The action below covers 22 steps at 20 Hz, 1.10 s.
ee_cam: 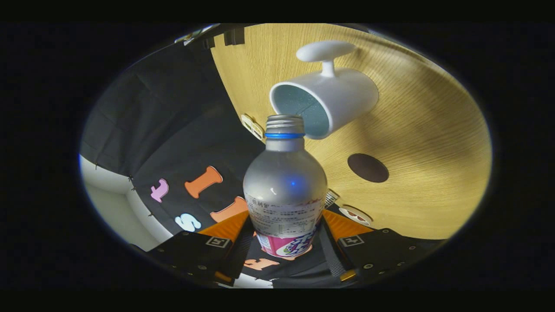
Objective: Take the bottle from table, then pour the juice into the cup, finally place the bottle on the coaster
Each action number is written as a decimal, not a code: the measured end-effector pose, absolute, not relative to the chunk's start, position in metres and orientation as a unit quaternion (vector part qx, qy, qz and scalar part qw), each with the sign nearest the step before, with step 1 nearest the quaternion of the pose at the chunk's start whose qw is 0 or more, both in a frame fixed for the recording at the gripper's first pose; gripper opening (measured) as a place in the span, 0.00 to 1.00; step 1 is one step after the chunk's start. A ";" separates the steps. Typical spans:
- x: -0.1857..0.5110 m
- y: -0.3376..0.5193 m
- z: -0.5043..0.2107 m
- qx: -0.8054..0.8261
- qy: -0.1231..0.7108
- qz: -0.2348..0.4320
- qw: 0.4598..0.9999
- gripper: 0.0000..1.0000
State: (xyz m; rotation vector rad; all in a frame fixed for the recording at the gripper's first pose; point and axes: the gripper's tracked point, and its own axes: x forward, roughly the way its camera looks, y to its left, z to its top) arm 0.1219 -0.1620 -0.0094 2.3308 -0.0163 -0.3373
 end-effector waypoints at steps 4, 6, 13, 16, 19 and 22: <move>0.122 -0.164 -0.006 0.921 -0.013 -0.127 0.369 0.76; 0.122 -0.165 -0.007 0.923 -0.013 -0.128 0.362 0.76; 0.125 -0.169 0.003 0.936 -0.029 -0.120 0.330 0.76; 0.125 -0.171 0.003 0.939 -0.031 -0.121 0.321 0.76; 0.125 -0.171 0.003 0.942 -0.037 -0.122 0.311 0.76; 0.123 -0.173 0.002 0.943 -0.039 -0.122 0.307 0.76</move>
